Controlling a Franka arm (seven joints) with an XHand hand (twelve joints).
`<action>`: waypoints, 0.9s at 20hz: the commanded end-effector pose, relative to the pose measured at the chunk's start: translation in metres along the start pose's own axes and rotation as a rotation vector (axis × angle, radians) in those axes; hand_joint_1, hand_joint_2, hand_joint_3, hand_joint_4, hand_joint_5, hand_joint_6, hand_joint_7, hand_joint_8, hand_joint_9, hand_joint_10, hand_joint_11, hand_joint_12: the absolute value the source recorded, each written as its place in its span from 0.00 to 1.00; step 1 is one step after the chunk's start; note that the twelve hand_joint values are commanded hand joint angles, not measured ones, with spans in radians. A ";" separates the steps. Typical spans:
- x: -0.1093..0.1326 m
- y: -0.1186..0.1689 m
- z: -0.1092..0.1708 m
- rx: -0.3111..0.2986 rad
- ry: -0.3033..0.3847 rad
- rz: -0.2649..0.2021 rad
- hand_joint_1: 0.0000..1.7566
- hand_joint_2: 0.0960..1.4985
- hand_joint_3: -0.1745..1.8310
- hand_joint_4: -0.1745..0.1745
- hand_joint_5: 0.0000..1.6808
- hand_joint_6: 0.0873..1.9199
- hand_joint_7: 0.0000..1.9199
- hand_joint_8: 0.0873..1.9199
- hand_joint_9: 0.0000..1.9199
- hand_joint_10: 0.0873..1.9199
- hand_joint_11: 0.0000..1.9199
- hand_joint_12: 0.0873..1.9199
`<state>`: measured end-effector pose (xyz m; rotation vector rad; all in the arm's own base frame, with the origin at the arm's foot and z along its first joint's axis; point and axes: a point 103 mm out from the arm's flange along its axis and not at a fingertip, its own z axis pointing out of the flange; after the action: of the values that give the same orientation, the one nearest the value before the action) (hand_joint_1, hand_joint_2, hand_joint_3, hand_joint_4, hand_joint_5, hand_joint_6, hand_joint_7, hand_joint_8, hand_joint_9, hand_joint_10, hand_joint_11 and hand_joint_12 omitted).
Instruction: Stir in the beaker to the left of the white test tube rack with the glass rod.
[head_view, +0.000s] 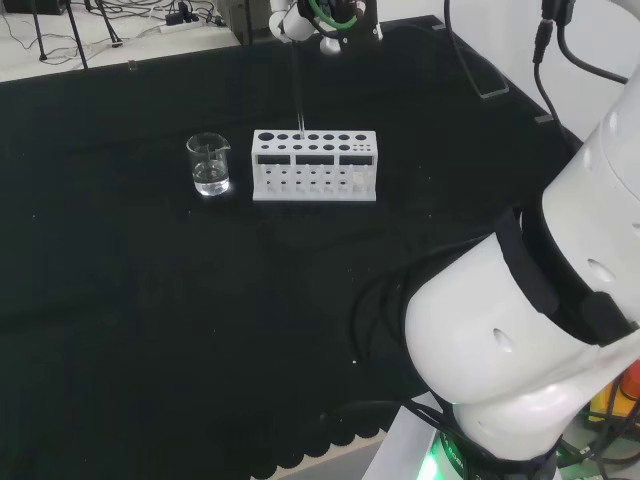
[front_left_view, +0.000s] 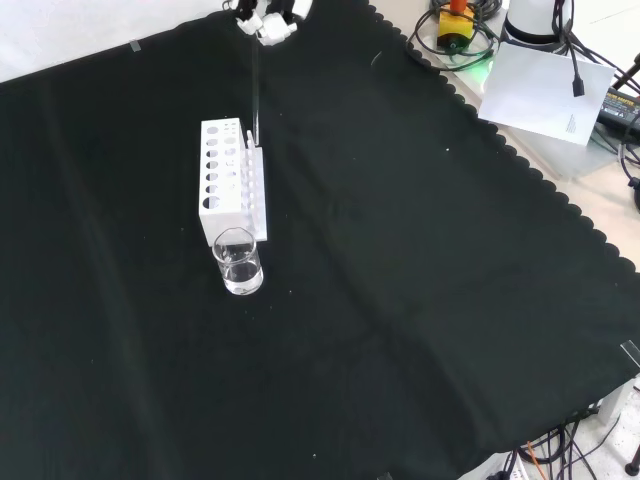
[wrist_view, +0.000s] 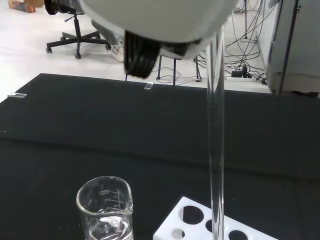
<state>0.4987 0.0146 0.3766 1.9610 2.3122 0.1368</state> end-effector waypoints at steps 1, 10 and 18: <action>0.008 -0.002 -0.004 0.002 0.001 -0.020 0.69 0.33 0.54 0.00 0.70 0.47 0.81 0.53 0.97 0.37 0.95 0.35; 0.032 0.017 -0.008 0.000 0.017 -0.064 0.69 0.33 0.55 0.00 0.70 0.47 0.81 0.53 0.97 0.37 0.95 0.35; 0.056 0.039 -0.007 -0.003 0.048 -0.125 0.69 0.33 0.55 0.00 0.70 0.47 0.81 0.53 0.97 0.37 0.95 0.35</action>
<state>0.5192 0.0584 0.3898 1.8641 2.4040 0.1654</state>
